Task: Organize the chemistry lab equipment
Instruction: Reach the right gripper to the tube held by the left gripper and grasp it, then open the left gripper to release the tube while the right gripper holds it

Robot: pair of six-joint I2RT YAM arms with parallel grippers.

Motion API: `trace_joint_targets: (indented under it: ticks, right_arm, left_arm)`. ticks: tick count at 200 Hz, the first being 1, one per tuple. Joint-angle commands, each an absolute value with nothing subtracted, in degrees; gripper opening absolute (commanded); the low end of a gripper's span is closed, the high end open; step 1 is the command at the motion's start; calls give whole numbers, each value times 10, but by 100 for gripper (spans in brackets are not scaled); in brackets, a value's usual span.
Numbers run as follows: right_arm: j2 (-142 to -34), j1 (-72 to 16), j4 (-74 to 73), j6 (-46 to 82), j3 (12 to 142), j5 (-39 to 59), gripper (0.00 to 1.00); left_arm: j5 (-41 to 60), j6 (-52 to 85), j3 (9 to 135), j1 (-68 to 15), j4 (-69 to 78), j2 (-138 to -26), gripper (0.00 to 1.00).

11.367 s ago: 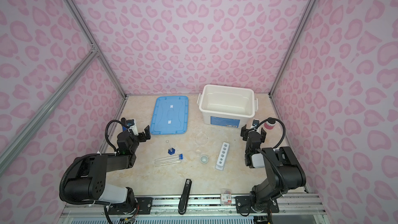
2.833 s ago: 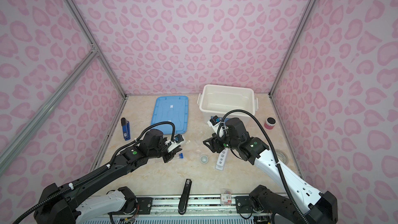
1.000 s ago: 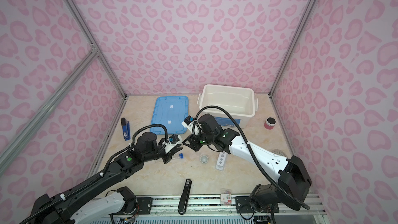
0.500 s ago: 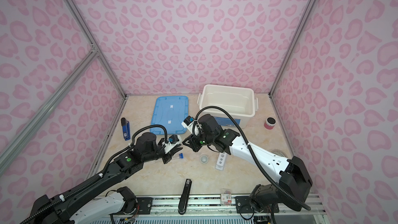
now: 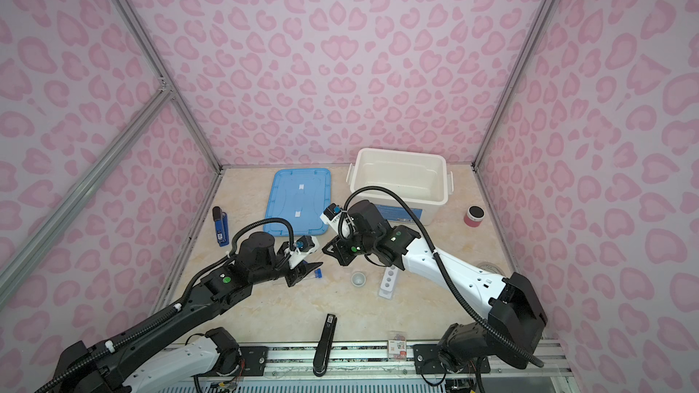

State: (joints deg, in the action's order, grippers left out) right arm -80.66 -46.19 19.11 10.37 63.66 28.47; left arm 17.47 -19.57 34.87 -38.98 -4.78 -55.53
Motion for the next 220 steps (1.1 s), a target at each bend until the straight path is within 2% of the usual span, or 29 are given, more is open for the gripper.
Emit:
trace_joint_targets:
  ticks: [1,21,41,152,220]
  right_arm:
    - [-810,-463,204,98,645,266,11]
    - [-814,-463,237,90,659,248,10]
    - [-813,-461,264,87,669,222,10]
    - [-753,-432,398,84,708,139,10]
    - [-728,-407,562,78,780,59,10]
  left_arm:
    - [165,-190,345,-389,-26,-550,51]
    - [160,-186,345,-389,-23,-545,58]
    - [158,-184,344,-389,-19,-542,60]
    - [152,-182,341,-389,-7,-532,61]
    - [146,-183,339,-389,1,-528,61]
